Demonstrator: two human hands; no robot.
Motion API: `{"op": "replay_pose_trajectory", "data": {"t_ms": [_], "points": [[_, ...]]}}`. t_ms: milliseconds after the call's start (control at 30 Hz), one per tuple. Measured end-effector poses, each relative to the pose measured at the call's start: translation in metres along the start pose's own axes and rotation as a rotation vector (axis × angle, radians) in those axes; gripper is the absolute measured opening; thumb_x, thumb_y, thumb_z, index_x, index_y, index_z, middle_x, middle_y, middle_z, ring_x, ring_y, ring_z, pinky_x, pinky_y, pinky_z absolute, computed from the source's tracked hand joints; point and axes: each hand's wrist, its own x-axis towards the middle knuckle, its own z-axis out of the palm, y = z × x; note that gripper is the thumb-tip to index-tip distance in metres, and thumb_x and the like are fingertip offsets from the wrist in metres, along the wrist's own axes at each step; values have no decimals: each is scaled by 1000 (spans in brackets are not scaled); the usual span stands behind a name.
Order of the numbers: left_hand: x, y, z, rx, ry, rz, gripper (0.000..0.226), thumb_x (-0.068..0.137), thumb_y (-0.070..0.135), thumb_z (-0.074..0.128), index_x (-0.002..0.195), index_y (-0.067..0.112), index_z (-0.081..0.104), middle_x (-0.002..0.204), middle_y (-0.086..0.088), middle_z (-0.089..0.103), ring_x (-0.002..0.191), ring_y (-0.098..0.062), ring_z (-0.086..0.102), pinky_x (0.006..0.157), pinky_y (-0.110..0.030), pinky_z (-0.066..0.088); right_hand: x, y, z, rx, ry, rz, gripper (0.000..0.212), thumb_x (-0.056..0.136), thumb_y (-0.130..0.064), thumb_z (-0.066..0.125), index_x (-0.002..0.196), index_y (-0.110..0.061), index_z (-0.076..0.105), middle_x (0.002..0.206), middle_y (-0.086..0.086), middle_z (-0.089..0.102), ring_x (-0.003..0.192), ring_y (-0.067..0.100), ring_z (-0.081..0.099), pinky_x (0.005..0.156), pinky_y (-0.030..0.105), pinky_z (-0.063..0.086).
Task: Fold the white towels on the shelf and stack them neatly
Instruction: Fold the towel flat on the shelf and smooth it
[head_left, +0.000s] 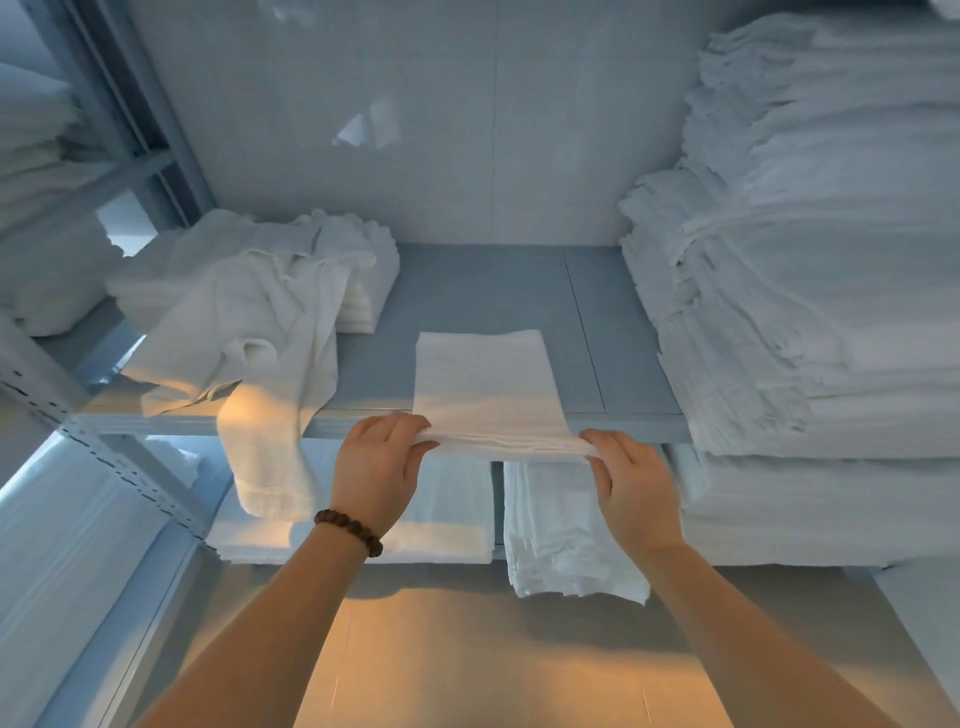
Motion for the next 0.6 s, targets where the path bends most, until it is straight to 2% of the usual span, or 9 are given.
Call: {"op": "replay_pose_trajectory", "data": {"t_ms": [67,167,300,400,500,600], "points": [[5,-1,-3,-18,40,-15,11,85,17,66,91,8,65,85,-6,69,73,-31,63,68,-36,50,8,-1,-2,20,31,28,19,85,-13,58,102,-9,67,91,5,69,69,27,59,64,28,44],[22,-5,-4,-34,95,-9,23,88,28,53,89,8,65,81,-4,68,64,-27,60,61,-28,45,29,-3,1,60,64,65,19,89,-15,54,102,-7,66,92,7,68,71,29,59,65,28,43],[58,-25,10,-13,107,-25,12,87,19,64,89,7,65,77,-6,66,60,-26,59,56,-23,38,71,0,20,82,70,80,22,92,-9,49,107,-6,65,98,12,66,73,33,58,66,38,49],[89,-48,32,-9,56,-41,12,87,16,64,94,6,66,79,-8,66,63,-29,59,55,-27,43,106,9,49,105,24,151,25,93,-4,48,113,-9,64,105,13,63,80,38,58,71,43,50],[121,-72,56,-25,15,-58,13,87,14,65,96,6,67,84,-10,67,73,-31,62,61,-34,49,139,17,83,114,41,204,24,95,-11,47,111,-5,63,105,15,64,85,38,60,74,40,47],[150,-96,81,-39,-22,-79,13,86,12,65,98,8,67,87,-12,67,78,-32,62,62,-35,49,168,27,115,121,16,294,21,96,-15,50,109,-2,61,102,16,66,85,38,60,73,39,46]]}}
